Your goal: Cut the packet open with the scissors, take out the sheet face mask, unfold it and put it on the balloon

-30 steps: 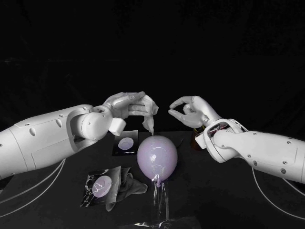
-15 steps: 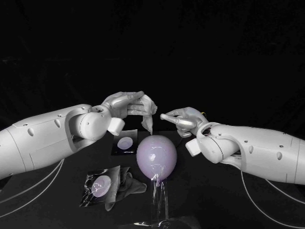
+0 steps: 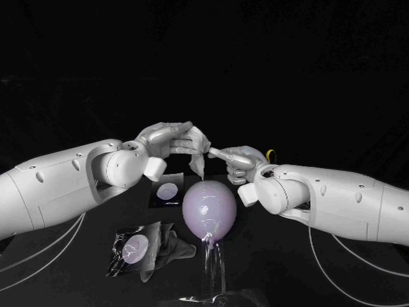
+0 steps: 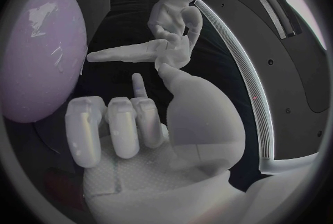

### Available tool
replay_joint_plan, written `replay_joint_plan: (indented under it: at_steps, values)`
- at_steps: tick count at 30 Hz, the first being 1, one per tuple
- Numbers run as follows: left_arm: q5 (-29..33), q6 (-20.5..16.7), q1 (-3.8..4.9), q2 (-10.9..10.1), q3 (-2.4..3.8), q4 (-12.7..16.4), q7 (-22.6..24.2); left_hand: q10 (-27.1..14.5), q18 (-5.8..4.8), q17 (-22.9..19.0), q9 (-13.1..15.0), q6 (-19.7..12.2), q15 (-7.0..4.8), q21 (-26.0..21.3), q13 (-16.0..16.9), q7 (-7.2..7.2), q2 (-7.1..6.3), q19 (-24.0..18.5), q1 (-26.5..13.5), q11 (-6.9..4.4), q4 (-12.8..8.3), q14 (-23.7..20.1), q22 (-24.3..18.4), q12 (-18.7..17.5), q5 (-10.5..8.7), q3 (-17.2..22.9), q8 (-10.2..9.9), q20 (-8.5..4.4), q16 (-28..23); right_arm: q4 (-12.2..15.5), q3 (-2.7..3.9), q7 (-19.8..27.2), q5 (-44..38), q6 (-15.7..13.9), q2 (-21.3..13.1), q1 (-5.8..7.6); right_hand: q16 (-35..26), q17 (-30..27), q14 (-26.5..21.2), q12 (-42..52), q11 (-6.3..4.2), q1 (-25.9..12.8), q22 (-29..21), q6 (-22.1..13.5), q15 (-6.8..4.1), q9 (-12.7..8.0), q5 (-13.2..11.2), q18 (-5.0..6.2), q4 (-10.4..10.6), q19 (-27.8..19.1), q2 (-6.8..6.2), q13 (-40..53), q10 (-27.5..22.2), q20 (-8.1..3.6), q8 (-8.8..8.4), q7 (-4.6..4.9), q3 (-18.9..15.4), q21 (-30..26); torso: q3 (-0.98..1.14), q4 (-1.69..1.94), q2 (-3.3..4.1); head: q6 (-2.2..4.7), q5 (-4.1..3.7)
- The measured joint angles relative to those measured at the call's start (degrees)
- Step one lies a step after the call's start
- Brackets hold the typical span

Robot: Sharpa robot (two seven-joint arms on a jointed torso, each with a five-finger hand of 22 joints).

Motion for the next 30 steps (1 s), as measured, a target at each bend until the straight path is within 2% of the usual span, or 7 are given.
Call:
replay_joint_plan:
  at_steps: [3,12,15,20,30]
  values:
    - [0.0,0.0,0.00,0.0,0.00,0.0,0.0,0.0,-0.01,0.0,0.0,0.2,0.00,0.0,0.0,-0.17,0.00,0.0,0.0,0.00,0.0,0.0,0.0,0.0,0.00,0.0,0.0,0.00,0.0,-0.4,0.12,0.6,1.0,0.0,0.5,-0.08,-0.1,0.0,0.0,0.0,0.03,0.0,0.0,0.0,0.39,0.0,-0.3,0.00,-0.1,0.0,0.05,-0.1,0.0,0.00,0.00,0.00,-0.1,0.0,-0.01,0.00,0.01,-0.04,-0.01]
    - [-0.1,0.2,0.00,0.0,0.00,0.1,0.1,0.0,-0.05,0.1,0.0,0.2,-0.21,0.0,0.0,-0.17,-0.01,0.0,0.0,0.00,0.0,0.2,0.0,0.0,-0.03,0.0,0.0,0.00,0.2,-0.9,0.43,2.4,3.0,0.0,1.2,-0.15,0.1,0.0,0.0,-0.1,0.18,0.6,0.0,0.0,0.40,0.1,-0.5,0.01,-0.5,0.0,0.54,-0.1,0.2,0.01,0.00,0.00,-0.5,-0.3,0.01,-0.04,-0.02,-0.10,-0.05]
    - [-0.1,0.2,0.00,0.0,0.00,0.1,0.1,0.0,-0.06,0.1,0.0,0.2,-0.22,0.0,0.0,-0.17,-0.01,0.0,0.0,0.00,0.0,0.2,0.0,0.0,-0.05,0.0,0.0,0.00,0.2,-1.0,0.55,3.0,3.4,-0.1,1.4,-0.16,0.1,0.0,0.0,-0.1,0.18,0.8,0.0,0.0,0.40,0.2,-0.7,0.01,-0.6,-0.1,0.33,-0.1,0.2,0.09,0.00,0.00,-0.5,-0.3,0.02,-0.06,-0.04,-0.15,-0.04]
    - [-0.1,0.3,0.00,0.0,0.00,0.1,0.1,0.0,-0.07,0.1,0.0,0.2,-0.21,0.0,0.0,-0.17,-0.01,0.0,0.0,0.00,0.0,0.2,0.0,0.0,-0.15,0.0,0.0,0.00,0.2,-1.1,0.67,3.9,4.0,-0.1,1.6,-0.16,0.1,0.0,0.0,0.0,0.18,1.5,0.0,0.8,0.40,0.4,-0.7,0.01,-0.9,-0.1,1.02,-0.1,0.2,0.09,0.00,-0.18,-0.8,-0.3,0.04,-0.09,-0.05,-0.11,-0.04]
    - [-0.1,0.3,0.00,0.0,0.00,0.0,0.2,0.0,-0.09,0.1,0.0,0.2,-0.21,0.0,0.0,-0.16,-0.02,0.0,0.0,0.00,0.0,0.2,0.0,0.0,0.03,0.0,-0.2,0.00,0.2,-0.4,0.76,4.9,4.4,0.0,1.8,-0.17,0.0,0.0,0.0,0.0,0.17,2.6,0.0,2.6,0.41,0.6,-0.7,0.01,-2.0,-0.1,1.48,-0.1,0.2,0.09,0.00,-0.62,-0.4,-0.3,0.05,-0.10,-0.05,0.01,-0.18]
